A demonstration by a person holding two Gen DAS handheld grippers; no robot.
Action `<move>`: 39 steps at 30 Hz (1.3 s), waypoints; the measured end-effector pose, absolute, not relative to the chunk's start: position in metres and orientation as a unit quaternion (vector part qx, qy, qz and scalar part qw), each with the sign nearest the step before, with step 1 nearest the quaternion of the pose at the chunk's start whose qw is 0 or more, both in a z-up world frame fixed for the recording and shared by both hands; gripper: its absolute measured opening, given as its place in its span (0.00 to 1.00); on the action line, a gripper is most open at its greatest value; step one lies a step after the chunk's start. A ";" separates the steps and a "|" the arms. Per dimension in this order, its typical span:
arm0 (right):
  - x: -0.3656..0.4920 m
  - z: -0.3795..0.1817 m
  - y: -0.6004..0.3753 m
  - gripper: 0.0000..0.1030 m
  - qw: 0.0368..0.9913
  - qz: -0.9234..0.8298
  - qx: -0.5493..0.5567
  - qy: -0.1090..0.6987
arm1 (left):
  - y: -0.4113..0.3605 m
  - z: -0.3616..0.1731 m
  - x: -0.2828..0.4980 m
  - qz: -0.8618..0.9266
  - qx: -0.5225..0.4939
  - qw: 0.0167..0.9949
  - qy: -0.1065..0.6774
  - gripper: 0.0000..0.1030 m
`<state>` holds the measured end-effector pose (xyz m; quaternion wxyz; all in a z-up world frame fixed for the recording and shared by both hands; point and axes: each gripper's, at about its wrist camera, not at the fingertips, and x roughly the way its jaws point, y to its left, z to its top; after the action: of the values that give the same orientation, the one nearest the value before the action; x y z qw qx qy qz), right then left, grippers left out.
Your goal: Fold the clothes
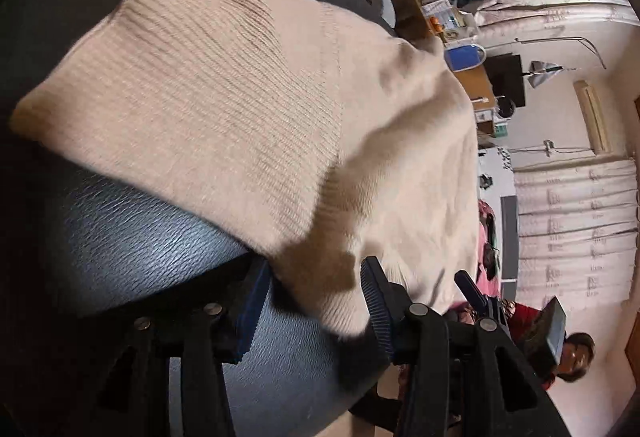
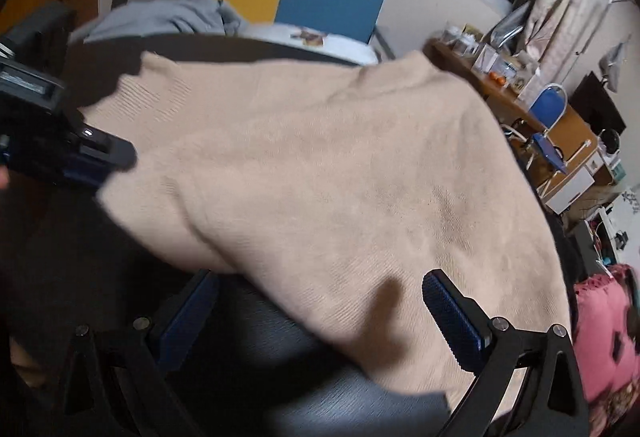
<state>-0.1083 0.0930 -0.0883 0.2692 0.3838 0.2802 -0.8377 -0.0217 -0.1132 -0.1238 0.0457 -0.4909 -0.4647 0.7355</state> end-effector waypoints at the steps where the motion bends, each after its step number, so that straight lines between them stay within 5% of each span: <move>1: -0.115 -0.092 0.094 0.92 0.274 -0.831 0.398 0.278 | -0.109 -0.123 -0.026 0.735 -0.493 0.048 -0.463 0.50; 2: -0.126 -0.100 0.096 0.84 0.279 -0.818 0.427 0.266 | -0.105 -0.123 -0.030 0.736 -0.496 0.049 -0.459 0.50; 3: -0.131 -0.102 0.098 0.64 0.281 -0.817 0.437 0.249 | -0.100 -0.123 -0.034 0.737 -0.498 0.050 -0.454 0.48; 4: -0.136 -0.104 0.101 0.62 0.283 -0.816 0.448 0.232 | -0.096 -0.123 -0.038 0.740 -0.501 0.052 -0.446 0.46; 7: -0.139 -0.104 0.106 0.56 0.285 -0.817 0.460 0.200 | -0.091 -0.121 -0.045 0.759 -0.502 0.051 -0.413 0.17; 16: -0.093 -0.093 0.055 0.57 0.404 -0.770 0.486 0.086 | -0.175 -0.086 -0.015 0.815 -0.438 -0.008 -0.379 0.10; 19: -0.074 -0.090 0.012 0.58 0.459 -0.733 0.501 0.028 | -0.222 -0.069 -0.001 0.828 -0.414 -0.043 -0.377 0.09; 24: -0.031 -0.086 -0.066 0.61 0.566 -0.637 0.517 -0.076 | -0.286 -0.048 0.035 0.831 -0.376 -0.103 -0.397 0.23; 27: -0.017 -0.058 -0.073 0.68 0.591 -0.642 0.483 -0.080 | -0.305 -0.042 0.065 0.836 -0.368 -0.102 -0.393 0.25; 34: -0.121 -0.011 0.047 0.92 0.355 -0.818 0.449 -0.066 | -0.255 -0.082 0.093 0.830 -0.421 -0.028 -0.364 0.27; 39: -0.152 -0.025 0.132 0.98 0.223 -0.842 0.491 -0.011 | -0.203 -0.101 0.086 0.815 -0.444 0.022 -0.371 0.28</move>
<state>-0.1517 0.1325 -0.0250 0.2232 0.4914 -0.0111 -0.8418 0.0858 -0.2032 -0.1012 0.0222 -0.4437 -0.3709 0.8155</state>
